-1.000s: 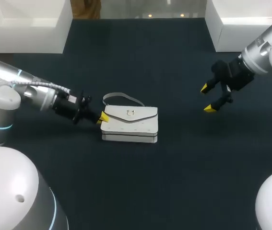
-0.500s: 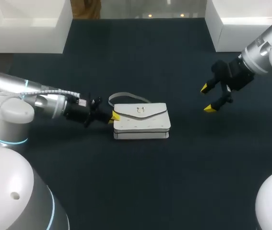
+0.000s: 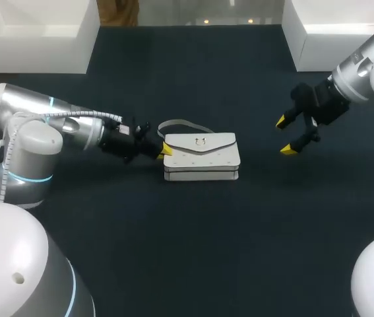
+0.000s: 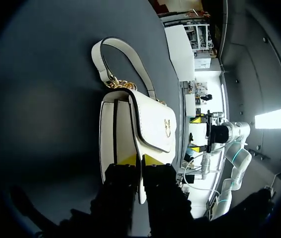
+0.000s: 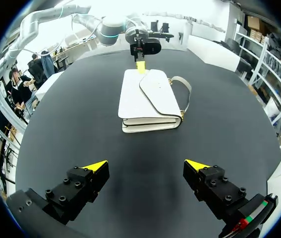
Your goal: Pick up the bag, open it, inspect its contents, close it, and place it on the opposite side
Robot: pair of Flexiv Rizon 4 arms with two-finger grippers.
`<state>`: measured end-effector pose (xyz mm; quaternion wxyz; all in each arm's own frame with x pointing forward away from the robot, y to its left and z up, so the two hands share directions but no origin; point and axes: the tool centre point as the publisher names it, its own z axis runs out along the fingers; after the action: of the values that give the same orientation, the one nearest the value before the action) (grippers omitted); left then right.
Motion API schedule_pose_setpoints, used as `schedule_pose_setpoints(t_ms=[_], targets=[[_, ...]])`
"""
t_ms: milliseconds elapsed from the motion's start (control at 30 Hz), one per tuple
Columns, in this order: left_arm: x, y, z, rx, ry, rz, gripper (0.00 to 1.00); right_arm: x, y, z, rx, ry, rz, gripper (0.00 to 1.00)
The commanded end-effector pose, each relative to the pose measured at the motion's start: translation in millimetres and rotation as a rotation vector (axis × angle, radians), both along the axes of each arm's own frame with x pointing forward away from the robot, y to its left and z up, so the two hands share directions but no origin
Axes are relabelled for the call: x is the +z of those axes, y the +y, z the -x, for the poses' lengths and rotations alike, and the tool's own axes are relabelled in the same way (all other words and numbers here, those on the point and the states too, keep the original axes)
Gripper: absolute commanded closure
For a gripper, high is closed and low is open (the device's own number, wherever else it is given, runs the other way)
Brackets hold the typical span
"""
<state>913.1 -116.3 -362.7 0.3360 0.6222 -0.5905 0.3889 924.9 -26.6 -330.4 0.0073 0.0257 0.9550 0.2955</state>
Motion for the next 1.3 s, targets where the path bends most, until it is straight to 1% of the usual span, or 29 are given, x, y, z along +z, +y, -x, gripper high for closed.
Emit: schedule_pose_setpoints(t_ms=[33, 133, 233, 467, 800, 833, 900, 933, 1067, 1200, 1300], targets=[[-3.7, 1.5, -3.8, -0.042, 0.029, 0.011, 1.0, 0.0, 0.0, 0.5, -0.001, -0.001, -0.001, 0.0], [-3.2, 3.5, 4.5, -0.079, 0.034, 0.009, 1.0, 0.0, 0.0, 0.5, -0.001, -0.001, -0.001, 0.0], [-3.4, 2.9, 7.0, -0.088, 0.033, 0.008, 1.0, 0.0, 0.0, 0.5, -0.001, -0.001, -0.001, 0.0], [-2.2, -6.3, 6.4, -0.096, 0.028, 0.012, 1.0, 0.0, 0.0, 0.5, -0.001, -0.001, -0.001, 0.0], [-1.3, -13.2, 3.1, -0.079, 0.022, 0.017, 1.0, 0.0, 0.0, 0.5, -0.001, -0.001, -0.001, 0.0], [-0.3, -12.4, 3.2, -0.078, 0.021, 0.016, 0.71, 0.0, 0.0, 0.5, -0.001, -0.001, -0.001, 0.0], [2.9, -8.3, 2.6, -0.074, 0.019, 0.014, 0.02, 0.0, 0.0, 0.5, -0.001, -0.001, -0.001, 0.0], [4.9, -5.7, 2.5, -0.07, 0.017, 0.015, 0.0, 0.0, 0.0, 0.5, -0.001, -0.001, -0.001, 0.0], [16.2, 8.9, 1.5, -0.054, 0.001, 0.019, 0.0, 0.0, 0.0, 0.5, -0.001, -0.001, -0.001, 0.0], [30.3, 25.2, 0.1, -0.043, -0.033, 0.01, 0.0, 9.4, 2.1, -1.1, -0.015, -0.029, 0.038, 0.0], [41.4, 35.5, -3.1, -0.044, -0.067, -0.011, 0.0, 20.9, 6.0, -0.4, -0.023, -0.065, 0.069, 0.0]])
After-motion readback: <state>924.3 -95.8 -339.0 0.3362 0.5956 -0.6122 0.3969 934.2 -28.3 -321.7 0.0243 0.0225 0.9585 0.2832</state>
